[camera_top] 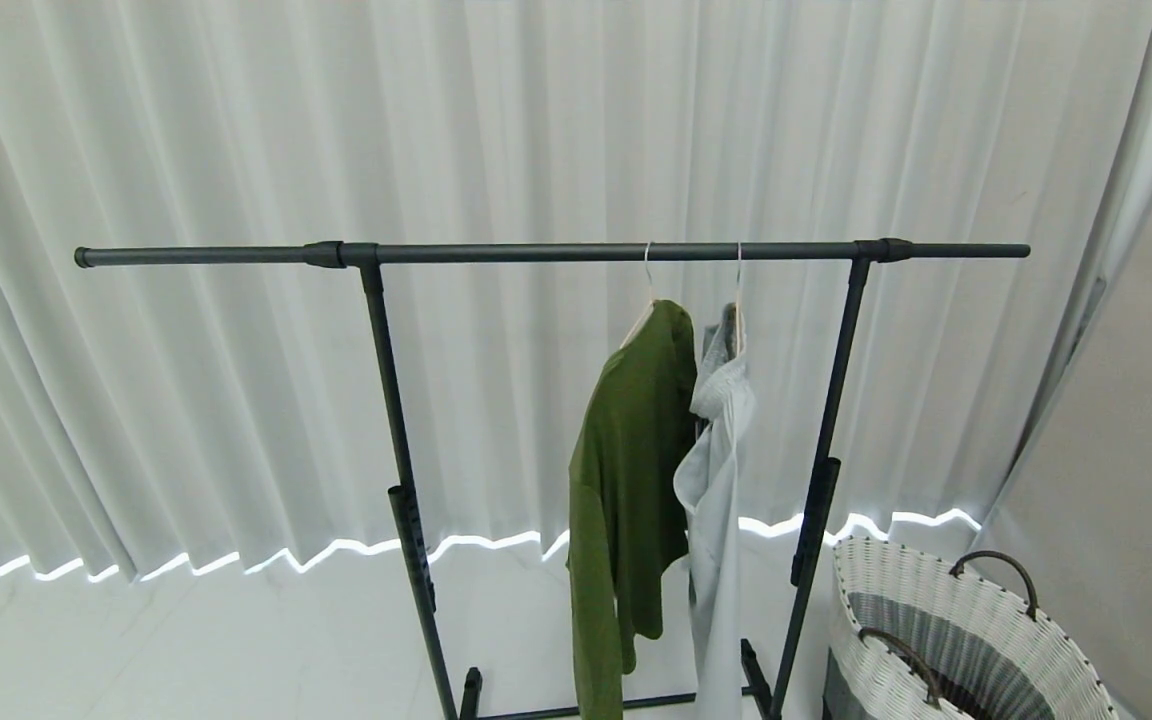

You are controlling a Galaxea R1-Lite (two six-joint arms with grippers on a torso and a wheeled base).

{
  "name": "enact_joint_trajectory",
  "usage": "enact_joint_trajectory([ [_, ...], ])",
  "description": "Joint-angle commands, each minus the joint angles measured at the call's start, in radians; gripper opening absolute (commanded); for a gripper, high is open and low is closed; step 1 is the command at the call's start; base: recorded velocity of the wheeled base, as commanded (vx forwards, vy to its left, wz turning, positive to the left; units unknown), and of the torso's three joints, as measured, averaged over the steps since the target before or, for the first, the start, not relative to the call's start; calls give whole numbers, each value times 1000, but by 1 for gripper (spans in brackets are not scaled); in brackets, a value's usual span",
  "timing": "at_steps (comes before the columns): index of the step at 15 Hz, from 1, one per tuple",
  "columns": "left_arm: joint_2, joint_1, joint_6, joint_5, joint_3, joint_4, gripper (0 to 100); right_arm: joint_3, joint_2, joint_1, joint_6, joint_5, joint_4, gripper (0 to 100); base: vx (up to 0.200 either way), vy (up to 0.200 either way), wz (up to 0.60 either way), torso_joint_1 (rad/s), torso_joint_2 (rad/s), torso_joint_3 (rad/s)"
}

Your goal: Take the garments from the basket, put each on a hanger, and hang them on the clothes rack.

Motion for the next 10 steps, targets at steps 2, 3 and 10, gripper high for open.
enact_joint_trajectory([
  [2,-9,0,-37,28,1,0,100,153,-285,-40,30,-7,-38,100,0,0,0,0,0,0],
  [3,-9,0,-29,18,1,0,100,152,-281,-38,48,-15,-33,100,0,0,0,0,0,0],
  [10,-33,-168,-126,-108,1,4,100,164,-284,-38,60,-59,-47,100,0,0,0,0,0,0],
])
